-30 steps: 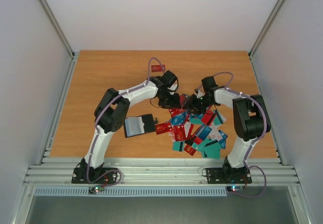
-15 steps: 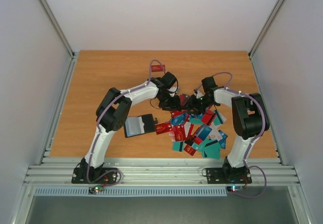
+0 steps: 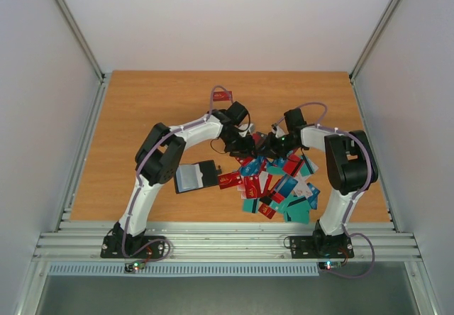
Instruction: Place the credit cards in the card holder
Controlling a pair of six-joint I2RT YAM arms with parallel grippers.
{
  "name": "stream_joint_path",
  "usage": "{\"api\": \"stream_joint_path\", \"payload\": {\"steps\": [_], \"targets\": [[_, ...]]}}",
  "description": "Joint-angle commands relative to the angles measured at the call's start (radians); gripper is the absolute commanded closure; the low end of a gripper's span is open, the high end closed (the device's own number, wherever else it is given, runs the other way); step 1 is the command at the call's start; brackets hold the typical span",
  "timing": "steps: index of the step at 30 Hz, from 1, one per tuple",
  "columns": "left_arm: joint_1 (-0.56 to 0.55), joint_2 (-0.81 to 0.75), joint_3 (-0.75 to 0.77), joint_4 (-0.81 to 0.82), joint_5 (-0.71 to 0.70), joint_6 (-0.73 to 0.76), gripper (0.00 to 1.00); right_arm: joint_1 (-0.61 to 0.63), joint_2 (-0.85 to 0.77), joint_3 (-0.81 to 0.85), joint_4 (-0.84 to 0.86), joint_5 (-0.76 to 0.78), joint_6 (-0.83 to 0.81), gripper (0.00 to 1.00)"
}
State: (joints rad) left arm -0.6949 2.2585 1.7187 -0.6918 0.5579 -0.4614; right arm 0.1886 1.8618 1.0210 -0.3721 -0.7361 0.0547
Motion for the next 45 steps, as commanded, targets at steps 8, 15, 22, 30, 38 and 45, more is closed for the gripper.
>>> {"api": "stream_joint_path", "payload": {"steps": [8,15,22,30,38,45], "targets": [[-0.005,0.038,-0.036,0.048,0.092,0.018,0.54,0.002,0.050,-0.034,0.120,-0.081,0.022,0.98],[0.028,-0.113,-0.108,0.096,0.097,-0.020,0.54,0.002,0.055,-0.049,0.124,-0.076,0.008,0.99],[0.097,-0.263,-0.197,0.111,0.065,-0.041,0.51,0.002,0.021,-0.068,0.133,-0.103,0.006,0.99],[0.176,-0.366,-0.259,0.054,0.046,0.049,0.46,0.002,-0.049,-0.079,0.112,-0.146,0.006,0.99],[0.213,-0.433,-0.303,0.045,0.139,0.123,0.46,0.002,-0.143,-0.090,0.067,-0.158,0.015,0.99],[0.262,-0.536,-0.370,0.056,0.260,0.170,0.45,0.010,-0.253,-0.074,0.051,-0.218,0.072,0.99]]}}
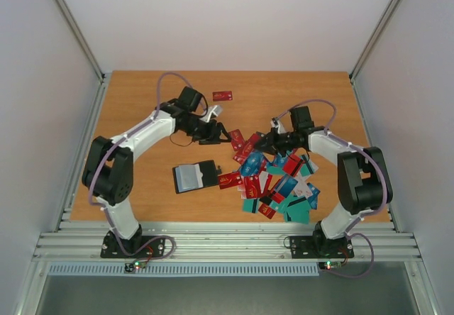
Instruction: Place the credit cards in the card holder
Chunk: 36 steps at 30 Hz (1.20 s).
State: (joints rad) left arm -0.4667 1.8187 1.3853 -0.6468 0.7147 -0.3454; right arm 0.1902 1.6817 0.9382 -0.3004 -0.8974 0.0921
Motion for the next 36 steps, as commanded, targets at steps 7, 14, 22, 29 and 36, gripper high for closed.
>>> {"api": "stream_joint_path", "payload": {"steps": [7,14,22,29,36], "targets": [[0.116,-0.249,-0.134,-0.001,0.253,0.092,0.45,0.060,-0.175,0.072,-0.039,-0.152,0.063,0.99],[0.154,-0.408,-0.246,-0.019,0.350,0.089,0.46,0.137,-0.212,0.137,-0.018,-0.263,0.097,0.99],[0.160,-0.529,-0.307,-0.032,0.437,0.064,0.58,0.222,-0.228,0.144,0.121,-0.355,0.201,0.99],[0.161,-0.609,-0.330,-0.090,0.441,0.067,0.62,0.276,-0.220,0.162,0.217,-0.395,0.265,0.99],[0.161,-0.649,-0.330,-0.127,0.415,0.069,0.64,0.303,-0.218,0.163,0.339,-0.417,0.350,0.99]]}}
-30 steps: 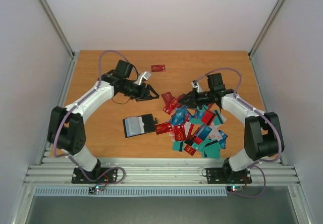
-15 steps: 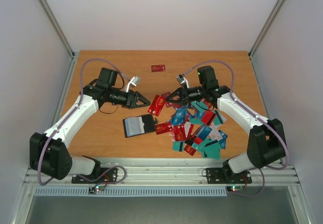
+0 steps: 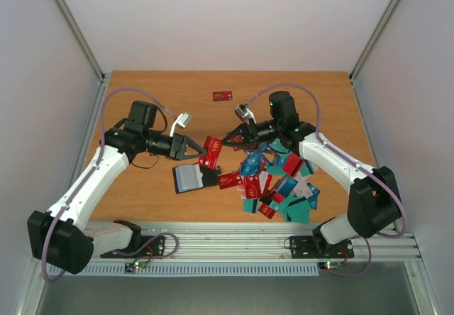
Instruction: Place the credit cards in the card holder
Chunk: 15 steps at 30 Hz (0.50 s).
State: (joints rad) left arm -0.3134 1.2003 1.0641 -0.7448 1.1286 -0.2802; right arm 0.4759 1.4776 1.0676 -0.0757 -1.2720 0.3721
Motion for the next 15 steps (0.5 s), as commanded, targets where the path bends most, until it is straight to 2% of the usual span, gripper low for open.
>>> {"api": "stream_joint_path", "payload": {"steps": [1,6,8,15], "targets": [[0.007,-0.037,-0.009,-0.030,-0.006,0.001,0.64,0.020,-0.014,0.035,0.126,-0.046,0.077,0.99],[0.007,-0.080,0.012,-0.038,-0.082,-0.016,0.53,0.029,-0.017,0.051,0.088,-0.056,0.046,0.99],[0.008,-0.093,0.034,-0.046,-0.098,-0.029,0.49,0.030,-0.019,0.064,-0.010,-0.054,-0.004,0.99],[0.008,-0.135,0.061,-0.101,-0.125,-0.009,0.44,0.030,-0.016,0.117,-0.158,-0.065,-0.111,0.99]]}}
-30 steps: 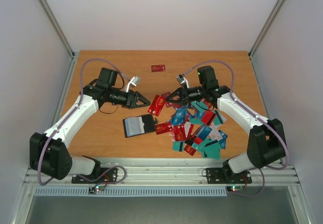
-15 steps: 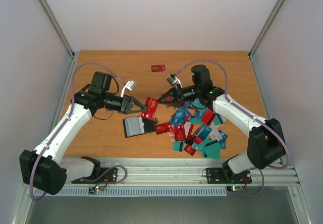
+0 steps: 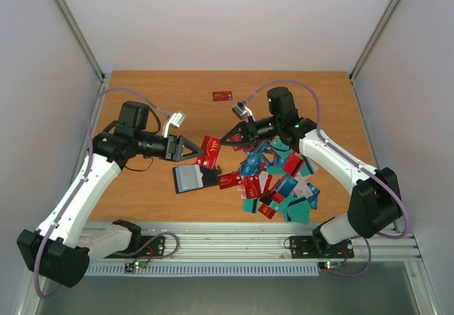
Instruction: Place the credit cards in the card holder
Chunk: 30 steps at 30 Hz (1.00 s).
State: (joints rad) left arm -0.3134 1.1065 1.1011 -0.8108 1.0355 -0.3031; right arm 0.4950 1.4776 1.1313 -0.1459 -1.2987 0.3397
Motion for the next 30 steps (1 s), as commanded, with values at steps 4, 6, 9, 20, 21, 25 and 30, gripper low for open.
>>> {"api": "stream_joint_path", "payload": {"steps": [4,6,9,20,21,25,30], "targets": [[0.008,-0.028,0.011,-0.049,-0.025,0.042,0.47,0.014,-0.013,0.079,-0.088,-0.050,-0.075,0.99],[0.009,-0.016,0.007,-0.029,0.002,0.033,0.51,0.018,-0.011,0.088,-0.089,-0.057,-0.076,0.99],[0.008,-0.004,0.004,0.013,0.029,0.008,0.57,0.023,-0.006,0.097,-0.083,-0.063,-0.073,0.99],[0.008,0.023,-0.045,0.190,0.122,-0.130,1.00,0.025,0.012,0.108,-0.010,-0.019,-0.014,0.77],[0.007,0.017,-0.055,0.227,0.110,-0.158,1.00,0.026,0.012,0.103,-0.005,0.003,0.000,0.62],[0.008,-0.039,-0.137,0.487,0.037,-0.369,1.00,0.025,-0.012,0.007,0.230,0.061,0.174,0.43],[0.009,-0.072,-0.254,0.770,-0.013,-0.616,1.00,0.033,-0.024,-0.086,0.494,0.088,0.384,0.44]]}}
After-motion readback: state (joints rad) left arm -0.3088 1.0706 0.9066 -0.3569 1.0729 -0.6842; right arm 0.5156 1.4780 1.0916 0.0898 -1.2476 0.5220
